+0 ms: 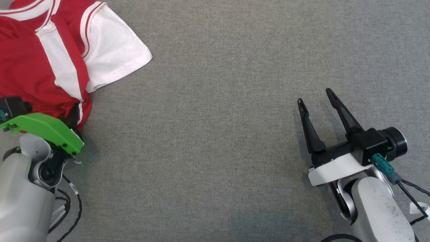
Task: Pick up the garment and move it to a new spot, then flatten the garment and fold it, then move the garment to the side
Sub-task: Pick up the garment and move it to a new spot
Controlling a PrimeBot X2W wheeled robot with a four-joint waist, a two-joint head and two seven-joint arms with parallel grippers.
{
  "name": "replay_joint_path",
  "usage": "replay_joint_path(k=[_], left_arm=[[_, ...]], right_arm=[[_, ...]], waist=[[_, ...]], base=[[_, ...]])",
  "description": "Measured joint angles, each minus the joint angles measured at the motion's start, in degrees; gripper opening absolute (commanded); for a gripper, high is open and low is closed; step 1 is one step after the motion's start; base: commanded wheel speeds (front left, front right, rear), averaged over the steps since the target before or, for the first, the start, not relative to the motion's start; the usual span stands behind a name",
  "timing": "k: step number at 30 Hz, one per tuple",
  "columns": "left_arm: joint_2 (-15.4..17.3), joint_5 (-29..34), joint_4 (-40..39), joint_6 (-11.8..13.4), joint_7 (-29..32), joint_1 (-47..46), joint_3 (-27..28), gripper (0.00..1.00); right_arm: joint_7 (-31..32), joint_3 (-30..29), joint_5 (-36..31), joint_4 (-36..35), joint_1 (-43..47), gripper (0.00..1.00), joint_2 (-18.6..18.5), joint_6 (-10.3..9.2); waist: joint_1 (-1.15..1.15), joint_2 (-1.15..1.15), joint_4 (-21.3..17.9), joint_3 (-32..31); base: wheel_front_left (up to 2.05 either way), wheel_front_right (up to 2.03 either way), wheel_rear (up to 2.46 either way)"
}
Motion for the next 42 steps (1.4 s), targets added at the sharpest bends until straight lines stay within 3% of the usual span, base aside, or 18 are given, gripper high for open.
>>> replay_joint_path(k=[3, 7, 13, 17, 21, 25, 30, 42], left_arm=[[3.10, -4.42, -5.93, -0.07, 1.94, 3.29, -2.63, 0.00], [10.36, -8.02, -13.99, -0.13, 3.98, 8.04, -5.65, 0.00], [20.34, -11.36, -27.65, -0.13, 3.32, 11.83, -5.76, 0.00], [23.63, -13.02, -39.27, -0.13, 3.42, 13.46, -6.80, 0.00], [24.50, -13.41, -49.53, -0.13, 4.10, 13.88, -8.83, 0.00], [22.40, -13.51, -57.70, -0.13, 5.82, 13.30, -12.59, 0.00], [16.84, -12.77, -63.00, -0.13, 8.45, 8.71, -18.36, 0.00], [-1.47, -11.23, -58.00, -0.13, 9.90, -6.27, -28.40, 0.00]], right_arm=[[0.00, -0.59, 0.41, 0.38, 1.21, 1.00, 0.42, 0.00], [0.00, -0.81, 1.20, 0.70, 2.59, 1.00, 1.24, 0.00], [0.00, -1.15, 2.08, 1.08, 4.66, 1.00, 2.49, 0.00], [0.00, -1.56, 2.54, 1.14, 5.74, 1.00, 3.08, 0.00], [-0.01, -1.69, 2.86, 0.98, 5.77, 1.00, 3.52, 0.00], [0.00, -1.69, 3.24, 0.85, 5.75, 1.00, 3.61, 0.00], [-0.01, -1.85, 4.99, 0.51, 5.45, 1.00, 3.69, 0.00], [-0.01, -4.27, 7.49, -0.16, 7.03, 1.00, 3.67, 0.00]], waist=[[0.00, 0.00, 0.07, -1.32], [0.00, 0.00, 0.57, -4.01], [0.00, 0.00, 1.14, -8.46], [0.00, 0.00, 1.27, -11.01], [0.00, 0.00, 0.62, -12.67], [0.00, 0.00, -1.28, -13.33], [0.00, 0.00, -4.96, -13.46], [0.00, 0.00, -16.18, -13.85]], base=[[0.00, 0.00, 0.00], [0.00, 0.00, 0.00], [0.00, 0.00, 0.00], [0.00, 0.00, 0.00], [0.00, 0.00, 0.00], [0.00, 0.00, 0.00], [0.00, 0.00, 0.00], [0.00, 0.00, 0.00]])
